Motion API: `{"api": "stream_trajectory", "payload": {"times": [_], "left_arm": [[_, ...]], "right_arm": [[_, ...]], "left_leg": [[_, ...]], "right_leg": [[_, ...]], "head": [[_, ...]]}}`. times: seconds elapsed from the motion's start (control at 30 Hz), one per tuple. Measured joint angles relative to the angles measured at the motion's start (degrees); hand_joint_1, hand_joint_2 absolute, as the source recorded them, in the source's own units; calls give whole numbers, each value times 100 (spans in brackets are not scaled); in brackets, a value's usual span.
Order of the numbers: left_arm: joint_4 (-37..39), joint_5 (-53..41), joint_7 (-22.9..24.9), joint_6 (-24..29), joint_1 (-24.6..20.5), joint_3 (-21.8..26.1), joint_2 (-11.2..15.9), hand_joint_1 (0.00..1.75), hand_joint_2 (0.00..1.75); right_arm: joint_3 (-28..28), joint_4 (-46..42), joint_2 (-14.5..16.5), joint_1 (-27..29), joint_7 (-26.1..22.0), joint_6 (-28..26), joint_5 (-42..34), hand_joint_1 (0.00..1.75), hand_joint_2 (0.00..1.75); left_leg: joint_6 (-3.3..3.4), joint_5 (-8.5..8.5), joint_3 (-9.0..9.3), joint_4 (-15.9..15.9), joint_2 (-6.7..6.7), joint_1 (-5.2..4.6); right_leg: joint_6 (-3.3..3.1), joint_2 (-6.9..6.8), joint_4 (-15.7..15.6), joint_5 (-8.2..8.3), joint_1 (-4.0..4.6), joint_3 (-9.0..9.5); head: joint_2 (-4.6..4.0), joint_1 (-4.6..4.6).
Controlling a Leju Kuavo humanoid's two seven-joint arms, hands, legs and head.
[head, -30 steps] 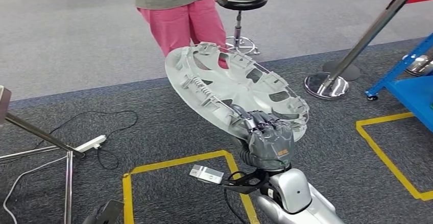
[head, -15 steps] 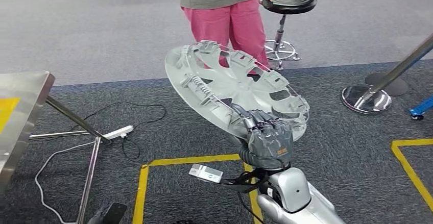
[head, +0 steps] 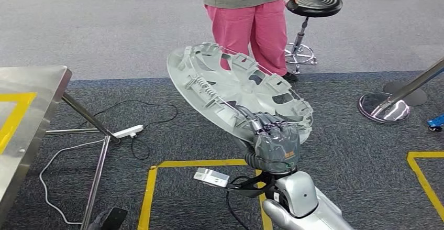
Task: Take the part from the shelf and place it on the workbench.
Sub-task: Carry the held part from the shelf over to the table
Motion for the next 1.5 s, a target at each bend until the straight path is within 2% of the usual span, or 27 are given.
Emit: {"api": "stream_trajectory", "payload": {"times": [0.23,1.5], "left_arm": [[0,0,0,-6,0,0,1,0,0],[14,55,17,-167,3,153,-3,0,0]], "right_arm": [[9,0,1,-3,0,0,0,175,175],[33,0,0,-18,-2,8,-31,175,175]], "left_leg": [[30,3,0,6,1,-3],[41,1,1,14,1,3]], "right_leg": [[32,2,-15,15,-3,3],[40,2,-17,19,4,4]], "head": [[0,-2],[0,-3]]}}
